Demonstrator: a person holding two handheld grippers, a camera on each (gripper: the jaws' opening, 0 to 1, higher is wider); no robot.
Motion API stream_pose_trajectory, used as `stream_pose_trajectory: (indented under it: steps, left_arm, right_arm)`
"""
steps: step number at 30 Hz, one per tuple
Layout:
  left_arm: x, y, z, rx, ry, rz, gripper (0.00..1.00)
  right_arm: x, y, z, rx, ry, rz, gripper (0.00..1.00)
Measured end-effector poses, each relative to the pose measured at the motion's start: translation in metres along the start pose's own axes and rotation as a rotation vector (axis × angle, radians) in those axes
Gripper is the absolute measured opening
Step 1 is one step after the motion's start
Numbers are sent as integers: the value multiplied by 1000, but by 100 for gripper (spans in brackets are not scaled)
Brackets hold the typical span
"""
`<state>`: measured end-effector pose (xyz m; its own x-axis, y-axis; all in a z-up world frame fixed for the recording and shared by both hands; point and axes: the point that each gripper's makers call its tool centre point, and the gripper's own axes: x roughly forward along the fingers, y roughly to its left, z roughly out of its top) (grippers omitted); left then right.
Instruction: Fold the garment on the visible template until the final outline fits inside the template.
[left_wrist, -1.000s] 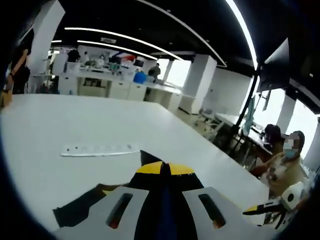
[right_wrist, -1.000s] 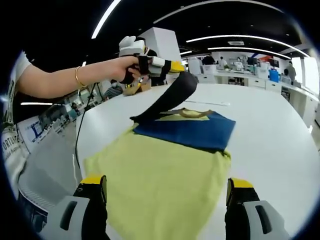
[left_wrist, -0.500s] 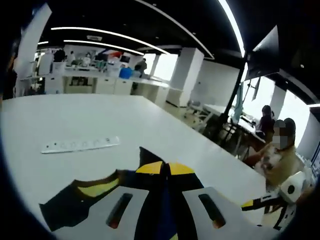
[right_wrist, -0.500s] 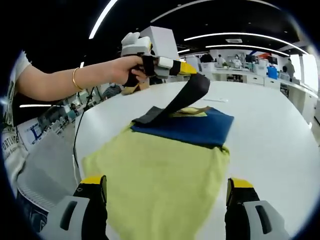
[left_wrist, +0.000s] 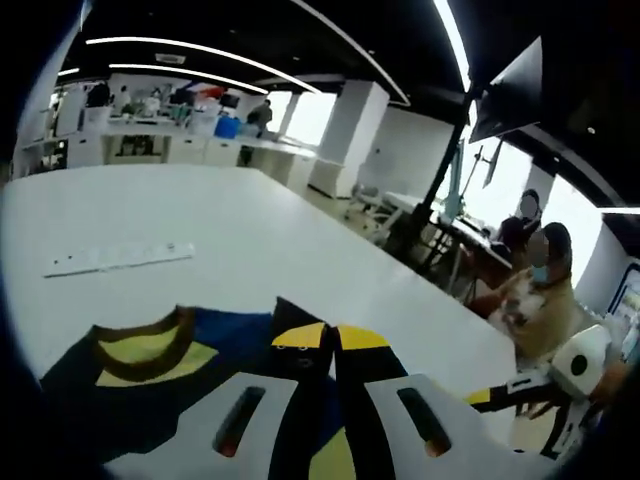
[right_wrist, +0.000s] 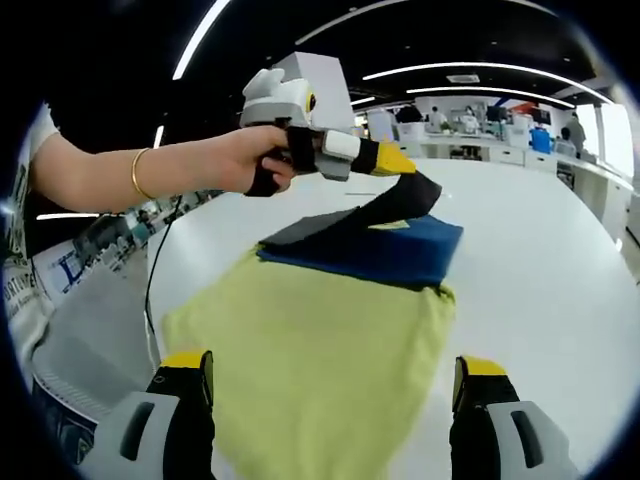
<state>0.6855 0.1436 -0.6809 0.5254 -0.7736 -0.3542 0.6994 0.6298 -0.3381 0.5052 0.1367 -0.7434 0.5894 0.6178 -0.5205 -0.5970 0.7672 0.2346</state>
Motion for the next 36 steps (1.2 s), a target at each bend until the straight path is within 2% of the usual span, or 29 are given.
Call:
stream_pose_trajectory:
  steps: [4, 6, 8, 11, 14, 18, 25, 31, 36]
  left_arm:
    - [7, 2, -18, -27, 35, 11, 0]
    - [10, -4, -26, -179, 26, -24, 0]
    - [12, 1, -31, -154, 33, -9, 0]
    - [14, -3, -43, -94, 78, -20, 0]
    - [14, -8, -40, -72, 66, -54, 2]
    - [11, -14, -36, -23, 48, -82, 16]
    - [-8, -25, -28, 71, 3, -137, 49]
    - [-30, -17, -25, 122, -22, -119, 67]
    - [-49, -13, -30, 156, -22, -102, 83]
  right_arm:
    - [0, -1, 0, 5, -3, -1, 99]
    - [-1, -1, 1, 6, -9, -3, 99]
    - [-1, -2, 2, 10, -12, -6, 99]
    - [-1, -3, 2, 11, -14, -6, 99]
    - [0, -3, 1, 13, -12, -3, 99]
    - [0, -3, 1, 9, -10, 1, 99]
    - [-1, 3, 5, -23, 2, 34, 99]
    - [-4, 8, 13, -42, -4, 68, 99]
    - [-7, 13, 12, -80, 21, 94, 99]
